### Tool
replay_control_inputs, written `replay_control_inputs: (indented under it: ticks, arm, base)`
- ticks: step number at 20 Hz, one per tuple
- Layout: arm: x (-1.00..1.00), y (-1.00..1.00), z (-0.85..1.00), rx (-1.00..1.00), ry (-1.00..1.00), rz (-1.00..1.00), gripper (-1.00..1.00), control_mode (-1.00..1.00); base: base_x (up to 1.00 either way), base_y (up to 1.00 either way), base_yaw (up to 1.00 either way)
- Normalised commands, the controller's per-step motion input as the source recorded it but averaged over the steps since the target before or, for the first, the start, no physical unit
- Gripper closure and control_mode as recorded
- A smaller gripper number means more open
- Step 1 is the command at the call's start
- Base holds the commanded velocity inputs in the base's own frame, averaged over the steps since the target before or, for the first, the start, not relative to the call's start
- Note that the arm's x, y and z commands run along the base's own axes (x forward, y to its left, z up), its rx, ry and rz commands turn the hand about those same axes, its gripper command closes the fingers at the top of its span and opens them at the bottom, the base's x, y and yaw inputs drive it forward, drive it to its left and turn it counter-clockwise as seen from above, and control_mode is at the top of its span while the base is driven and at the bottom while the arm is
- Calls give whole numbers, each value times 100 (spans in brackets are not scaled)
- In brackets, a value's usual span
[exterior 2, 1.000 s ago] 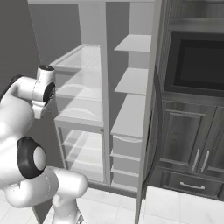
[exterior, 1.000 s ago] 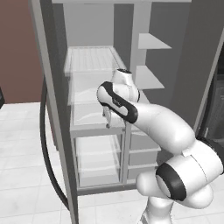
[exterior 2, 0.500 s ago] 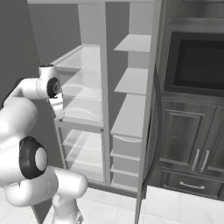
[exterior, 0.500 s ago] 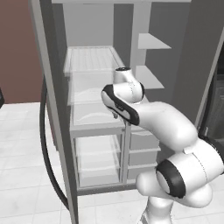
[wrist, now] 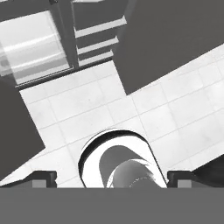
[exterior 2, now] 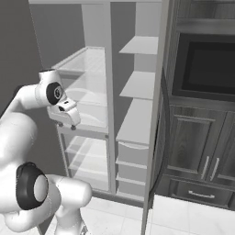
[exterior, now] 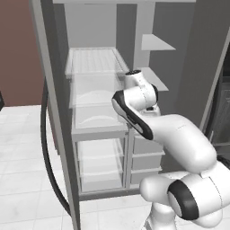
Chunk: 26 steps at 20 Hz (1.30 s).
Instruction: Place one of the steaks on the plate and the other in the bowl. Then place the bowl in the fridge.
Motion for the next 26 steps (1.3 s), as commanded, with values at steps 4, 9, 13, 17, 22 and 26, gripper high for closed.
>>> replay_control_inputs:
  ticks: [4, 9, 13, 17, 22, 26]
  arm:
    - [-17, -30, 0, 13, 16, 4, -100, -100]
    - [-79, -4, 3, 5, 0, 11, -100, -100]
    - [-53, 12, 6, 7, 1, 24, -100, -100]
    - [-32, -10, -3, -4, -13, 13, -100, -100]
    - [0, -5, -2, 0, 0, 1, -100, -100]
    - [0, 0, 0, 0, 0, 0, -100, 100]
  base:
    - [0, 0, 0]
    - [0, 0, 0]
    - [0, 0, 0]
    - [0, 0, 0]
    - [0, 0, 0]
    - [-5, 1, 0]
